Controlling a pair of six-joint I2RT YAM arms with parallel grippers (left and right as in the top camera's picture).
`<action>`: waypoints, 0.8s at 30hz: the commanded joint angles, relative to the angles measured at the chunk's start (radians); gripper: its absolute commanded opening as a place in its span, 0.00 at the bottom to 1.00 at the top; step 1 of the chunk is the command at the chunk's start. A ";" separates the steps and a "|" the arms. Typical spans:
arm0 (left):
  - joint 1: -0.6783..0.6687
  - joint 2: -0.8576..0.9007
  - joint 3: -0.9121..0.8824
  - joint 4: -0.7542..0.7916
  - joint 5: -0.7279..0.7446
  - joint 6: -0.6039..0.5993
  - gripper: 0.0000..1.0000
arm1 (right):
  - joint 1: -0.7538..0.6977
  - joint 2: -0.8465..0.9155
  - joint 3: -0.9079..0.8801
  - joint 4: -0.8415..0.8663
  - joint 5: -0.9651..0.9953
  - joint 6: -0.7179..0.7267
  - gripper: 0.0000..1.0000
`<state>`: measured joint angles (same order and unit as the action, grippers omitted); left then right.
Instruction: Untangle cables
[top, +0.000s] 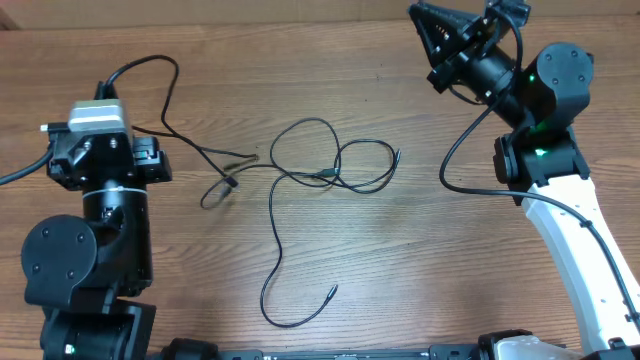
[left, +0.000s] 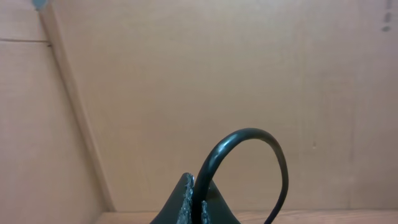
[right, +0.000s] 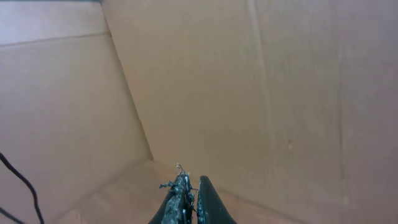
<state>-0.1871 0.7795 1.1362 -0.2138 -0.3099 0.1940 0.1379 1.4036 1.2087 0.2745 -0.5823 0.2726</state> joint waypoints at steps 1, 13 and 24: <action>0.008 0.000 0.012 -0.003 0.147 0.019 0.04 | -0.003 0.000 0.023 -0.026 -0.057 -0.019 0.04; 0.008 0.174 0.012 0.071 0.977 0.102 0.04 | -0.003 0.000 0.022 -0.303 -0.127 -0.115 0.04; 0.008 0.309 0.012 0.182 0.280 0.171 0.04 | -0.003 0.000 0.022 -0.311 -0.127 -0.118 0.04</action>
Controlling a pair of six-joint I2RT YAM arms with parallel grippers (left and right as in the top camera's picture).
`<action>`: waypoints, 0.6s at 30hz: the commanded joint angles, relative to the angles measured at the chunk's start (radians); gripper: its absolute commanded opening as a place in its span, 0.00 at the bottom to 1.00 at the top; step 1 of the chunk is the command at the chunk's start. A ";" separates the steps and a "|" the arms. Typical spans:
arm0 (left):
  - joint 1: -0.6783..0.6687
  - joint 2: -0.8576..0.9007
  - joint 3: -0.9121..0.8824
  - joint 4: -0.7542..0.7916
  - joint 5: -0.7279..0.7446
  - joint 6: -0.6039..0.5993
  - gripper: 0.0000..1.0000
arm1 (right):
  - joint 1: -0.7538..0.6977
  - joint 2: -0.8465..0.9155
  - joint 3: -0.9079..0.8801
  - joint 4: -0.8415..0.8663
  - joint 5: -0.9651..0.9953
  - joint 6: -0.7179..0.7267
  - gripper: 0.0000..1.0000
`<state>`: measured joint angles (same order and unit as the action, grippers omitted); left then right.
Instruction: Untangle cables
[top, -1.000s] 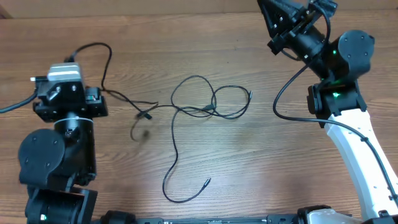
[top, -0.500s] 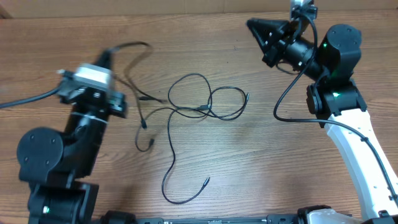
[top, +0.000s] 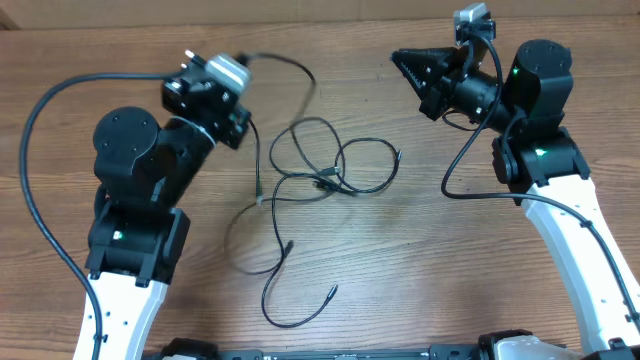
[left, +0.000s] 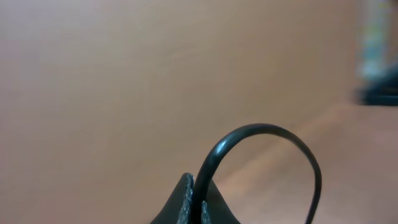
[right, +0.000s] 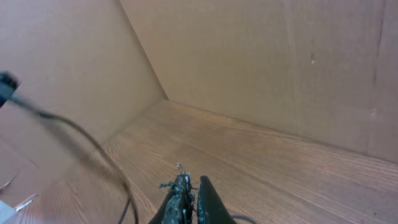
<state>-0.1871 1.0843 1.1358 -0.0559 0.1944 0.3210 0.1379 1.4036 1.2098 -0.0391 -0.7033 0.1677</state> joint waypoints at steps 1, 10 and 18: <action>0.008 0.010 0.012 0.025 -0.222 0.077 0.05 | -0.003 0.000 0.021 0.003 -0.006 -0.013 0.04; 0.007 0.087 0.012 0.082 -0.201 0.006 0.04 | -0.003 0.000 0.021 -0.016 -0.006 -0.013 0.04; 0.007 0.201 0.013 0.264 -0.196 -0.160 0.04 | -0.003 0.000 0.021 -0.100 -0.006 -0.035 0.04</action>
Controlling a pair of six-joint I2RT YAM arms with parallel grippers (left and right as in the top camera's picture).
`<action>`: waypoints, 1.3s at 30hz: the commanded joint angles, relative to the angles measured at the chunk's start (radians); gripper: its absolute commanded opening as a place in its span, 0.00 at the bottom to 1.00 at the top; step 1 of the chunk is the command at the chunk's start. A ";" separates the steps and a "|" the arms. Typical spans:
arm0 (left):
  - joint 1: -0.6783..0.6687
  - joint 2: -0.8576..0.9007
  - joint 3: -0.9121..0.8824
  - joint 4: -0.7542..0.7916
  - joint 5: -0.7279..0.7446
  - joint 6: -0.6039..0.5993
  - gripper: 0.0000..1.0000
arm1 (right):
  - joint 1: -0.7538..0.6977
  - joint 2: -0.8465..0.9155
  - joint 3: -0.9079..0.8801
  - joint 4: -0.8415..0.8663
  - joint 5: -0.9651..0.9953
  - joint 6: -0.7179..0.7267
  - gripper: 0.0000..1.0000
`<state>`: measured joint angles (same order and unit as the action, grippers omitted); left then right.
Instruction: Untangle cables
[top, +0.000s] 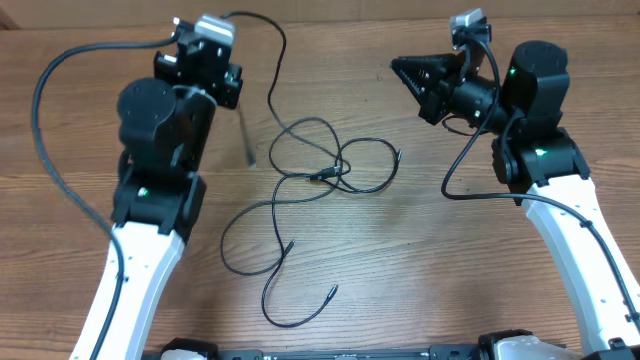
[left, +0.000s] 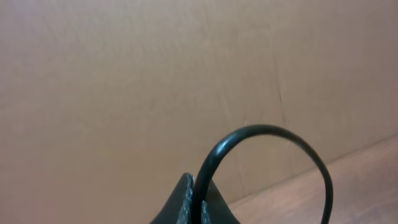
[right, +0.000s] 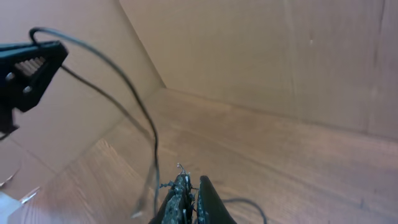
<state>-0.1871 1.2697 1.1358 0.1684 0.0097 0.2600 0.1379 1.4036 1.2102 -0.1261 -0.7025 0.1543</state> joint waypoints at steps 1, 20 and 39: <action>0.007 0.018 0.013 0.048 -0.002 -0.109 0.04 | -0.003 0.000 0.021 -0.026 -0.006 -0.040 0.04; 0.007 -0.044 0.013 0.116 0.147 -0.120 0.04 | 0.020 0.001 0.021 -0.196 -0.242 -0.360 0.56; 0.011 -0.072 0.013 0.117 0.036 -0.118 0.04 | 0.165 0.274 0.020 -0.333 -0.083 -0.661 0.79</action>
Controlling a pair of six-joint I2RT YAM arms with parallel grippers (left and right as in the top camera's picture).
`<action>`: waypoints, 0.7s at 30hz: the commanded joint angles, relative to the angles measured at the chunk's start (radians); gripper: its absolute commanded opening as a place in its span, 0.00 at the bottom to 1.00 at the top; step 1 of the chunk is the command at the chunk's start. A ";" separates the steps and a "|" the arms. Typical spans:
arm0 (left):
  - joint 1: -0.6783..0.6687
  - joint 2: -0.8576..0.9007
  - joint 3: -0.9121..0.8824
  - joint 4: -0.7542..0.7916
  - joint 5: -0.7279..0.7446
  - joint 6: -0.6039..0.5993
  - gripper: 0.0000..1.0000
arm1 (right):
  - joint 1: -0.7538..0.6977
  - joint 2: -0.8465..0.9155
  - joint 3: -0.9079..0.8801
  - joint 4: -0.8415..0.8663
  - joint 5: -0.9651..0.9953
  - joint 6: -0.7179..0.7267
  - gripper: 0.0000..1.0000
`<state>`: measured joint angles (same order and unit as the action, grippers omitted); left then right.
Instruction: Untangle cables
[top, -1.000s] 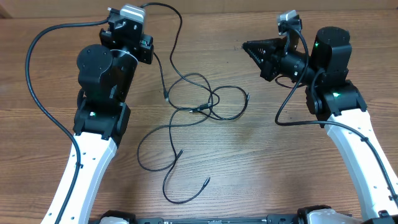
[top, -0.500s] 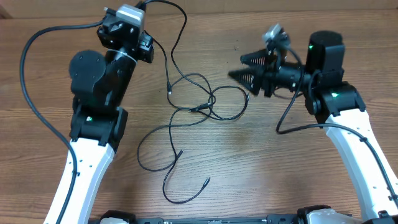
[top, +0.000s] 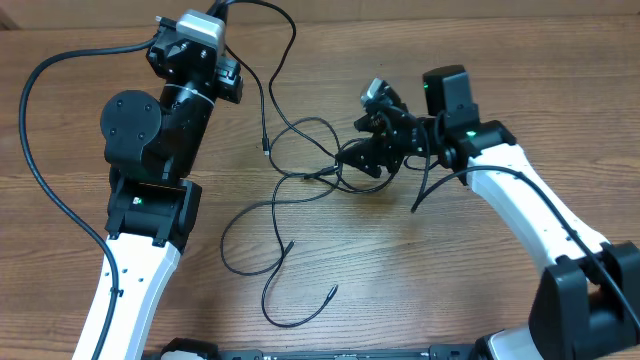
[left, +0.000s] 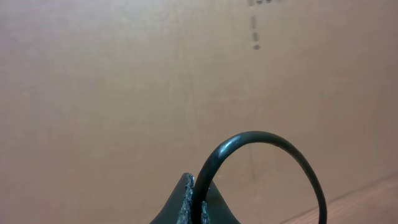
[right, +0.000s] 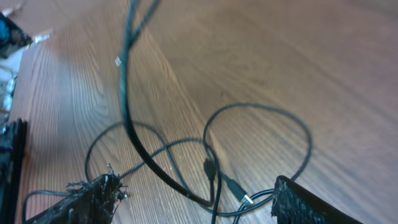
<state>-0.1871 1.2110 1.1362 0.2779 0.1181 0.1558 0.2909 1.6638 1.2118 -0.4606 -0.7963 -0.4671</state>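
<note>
Thin black cables (top: 322, 172) lie knotted in loops at the table's middle. My left gripper (top: 214, 9) is raised at the back left, shut on one black cable (left: 267, 138) that arches out of its jaws (left: 196, 184). That cable hangs down to a free plug end (top: 263, 147) just over the table. My right gripper (top: 364, 128) is open and low over the right side of the tangle. In the right wrist view its fingers (right: 93, 193) stand wide apart around two small plugs (right: 212, 168) and crossing strands, touching none that I can see.
A further loop with two loose ends (top: 333, 290) trails toward the front of the wooden table (top: 480, 290). Cardboard walls (left: 124, 74) stand behind. The thick supply cable of the left arm (top: 38, 160) arcs at the far left; the right arm's (top: 430, 185) hangs beside the tangle.
My right gripper was shut and raised at the back right; now it is down at the tangle and open. The left gripper still holds its cable high, and the hanging plug end has shifted slightly right.
First the left arm was folded at the left, shut on a cable whose length lay on the table, with the right gripper shut and high. The left gripper then stood further back and higher, the cable lifted with it. Now the right gripper is open over the knot.
</note>
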 joint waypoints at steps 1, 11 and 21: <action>0.011 -0.014 0.013 0.006 -0.076 -0.014 0.04 | 0.013 0.022 0.018 0.002 0.010 -0.040 0.79; 0.011 -0.013 0.013 -0.015 -0.077 -0.014 0.04 | 0.053 0.127 0.018 0.063 0.010 -0.040 0.79; 0.012 -0.013 0.013 -0.016 -0.145 0.002 0.04 | 0.074 0.160 0.018 0.081 0.011 -0.040 0.73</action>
<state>-0.1867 1.2110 1.1362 0.2577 0.0212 0.1558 0.3664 1.8225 1.2118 -0.3843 -0.7845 -0.4992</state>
